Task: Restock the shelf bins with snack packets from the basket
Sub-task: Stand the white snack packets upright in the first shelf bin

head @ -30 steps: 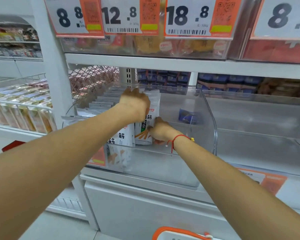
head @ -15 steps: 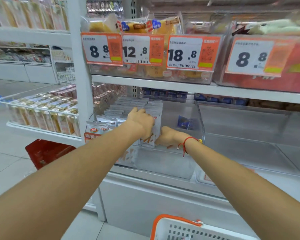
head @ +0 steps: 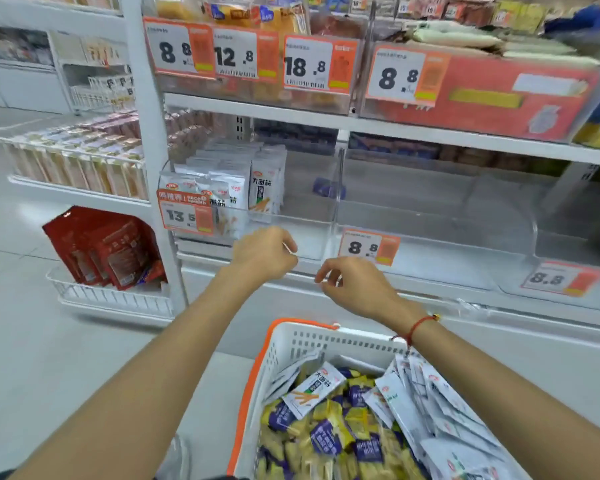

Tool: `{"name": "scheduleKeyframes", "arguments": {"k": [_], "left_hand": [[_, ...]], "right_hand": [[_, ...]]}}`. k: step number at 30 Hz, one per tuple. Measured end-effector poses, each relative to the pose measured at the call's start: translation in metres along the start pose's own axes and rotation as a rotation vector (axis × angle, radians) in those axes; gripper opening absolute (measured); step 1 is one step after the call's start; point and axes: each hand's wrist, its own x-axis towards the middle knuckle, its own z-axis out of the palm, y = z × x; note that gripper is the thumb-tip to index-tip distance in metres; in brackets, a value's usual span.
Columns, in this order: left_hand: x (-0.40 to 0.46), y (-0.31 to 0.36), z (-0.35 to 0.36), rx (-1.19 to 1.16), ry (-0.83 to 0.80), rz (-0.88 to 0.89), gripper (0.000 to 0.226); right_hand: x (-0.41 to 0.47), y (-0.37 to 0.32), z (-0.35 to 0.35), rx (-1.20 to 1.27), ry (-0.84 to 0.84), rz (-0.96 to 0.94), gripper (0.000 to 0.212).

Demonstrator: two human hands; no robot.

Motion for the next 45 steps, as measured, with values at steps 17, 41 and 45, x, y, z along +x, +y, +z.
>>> {"name": "scheduleKeyframes", "arguments": {"k": [17, 41, 45], "left_hand": [[-0.060, -0.037, 0.204, 0.008, -0.449, -0.192, 0.038], [-0.071, -0.076, 0.248, 0.340, -0.212, -0.097, 0.019], [-0.073, -0.067, 0.227, -0.040, -0.039, -0.183, 0.024]], "right_hand": [[-0.118, 0.115, 0.174, 0.171, -0.374, 0.404, 0.034], [-0.065, 0.098, 0.245, 0.634, 0.063, 0.695, 0.037], [-0.081, 0.099, 0.208, 1.022, 0.081, 0.753, 0.037]]}}
